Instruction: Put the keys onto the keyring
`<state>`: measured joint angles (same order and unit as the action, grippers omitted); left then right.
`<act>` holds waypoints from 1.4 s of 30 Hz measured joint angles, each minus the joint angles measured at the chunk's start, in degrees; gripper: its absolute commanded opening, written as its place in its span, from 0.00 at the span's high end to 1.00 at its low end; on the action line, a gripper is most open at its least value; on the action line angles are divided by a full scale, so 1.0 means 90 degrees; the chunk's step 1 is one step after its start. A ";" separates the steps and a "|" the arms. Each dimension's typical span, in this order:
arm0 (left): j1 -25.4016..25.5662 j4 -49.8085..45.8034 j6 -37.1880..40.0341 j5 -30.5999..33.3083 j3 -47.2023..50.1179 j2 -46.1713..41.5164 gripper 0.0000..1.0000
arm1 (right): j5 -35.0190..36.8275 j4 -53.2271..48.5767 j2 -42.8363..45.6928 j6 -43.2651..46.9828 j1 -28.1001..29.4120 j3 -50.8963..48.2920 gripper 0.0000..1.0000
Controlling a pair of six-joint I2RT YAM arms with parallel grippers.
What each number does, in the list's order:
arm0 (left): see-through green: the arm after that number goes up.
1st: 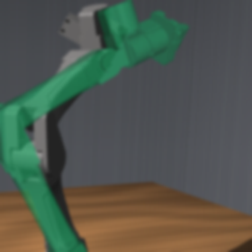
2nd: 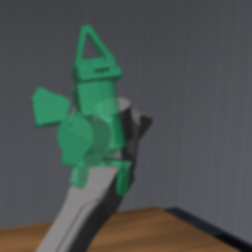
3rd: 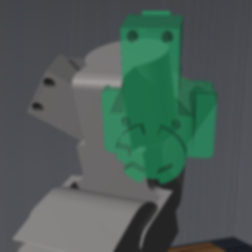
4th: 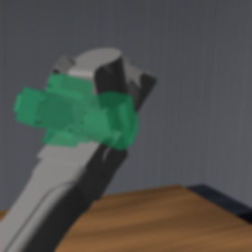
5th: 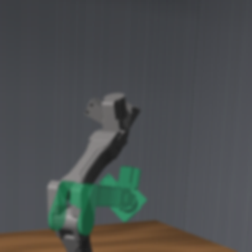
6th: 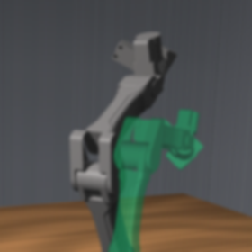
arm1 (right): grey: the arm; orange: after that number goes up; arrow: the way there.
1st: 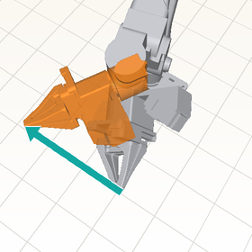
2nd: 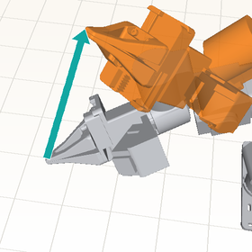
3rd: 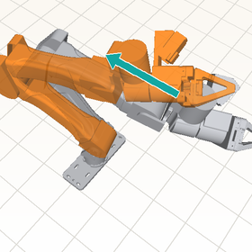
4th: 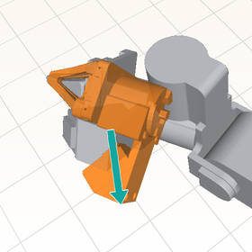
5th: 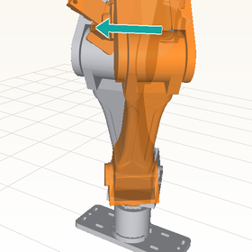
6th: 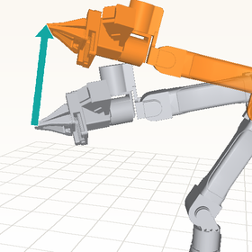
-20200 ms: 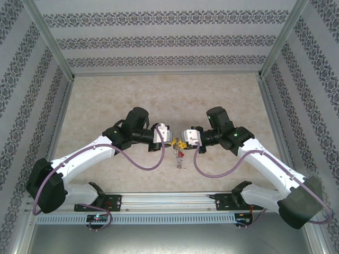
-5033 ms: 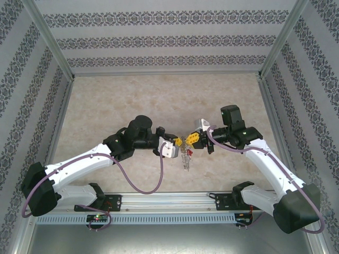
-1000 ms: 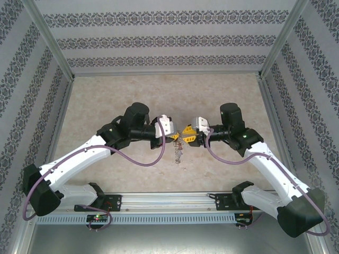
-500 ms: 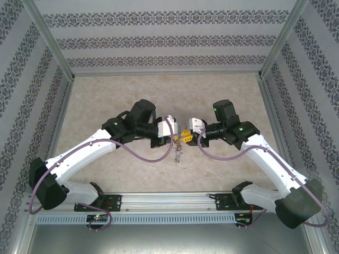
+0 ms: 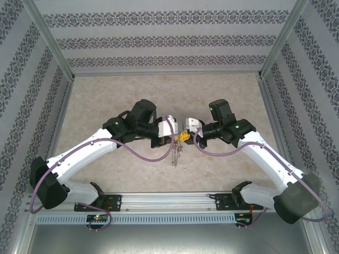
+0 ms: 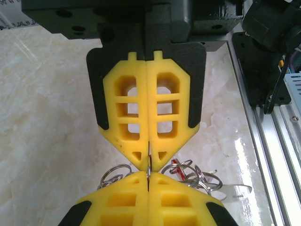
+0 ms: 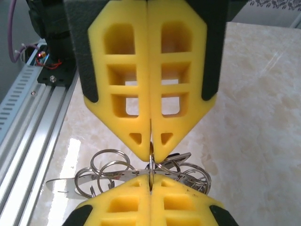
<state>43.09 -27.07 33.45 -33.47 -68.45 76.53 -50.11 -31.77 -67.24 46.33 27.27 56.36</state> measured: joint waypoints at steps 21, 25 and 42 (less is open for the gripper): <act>-0.0253 0.0889 -0.0639 0.0027 0.0362 -0.0248 0.87 | -0.0823 0.3604 0.0544 -0.2994 -0.0476 -0.1382 1.00; -0.0291 0.1027 -0.0767 0.0010 0.0386 -0.0248 0.92 | -0.0748 0.4510 0.0614 -0.3575 -0.0432 -0.1749 1.00; -0.0372 0.0529 -0.0571 -0.0083 0.0437 -0.0342 1.00 | -0.0189 0.3128 0.0765 -0.2091 -0.0124 -0.1491 0.67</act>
<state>39.75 -22.31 28.32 -34.22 -64.51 73.45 -51.81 -3.62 -60.36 27.51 26.15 42.94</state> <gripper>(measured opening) 0.058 0.304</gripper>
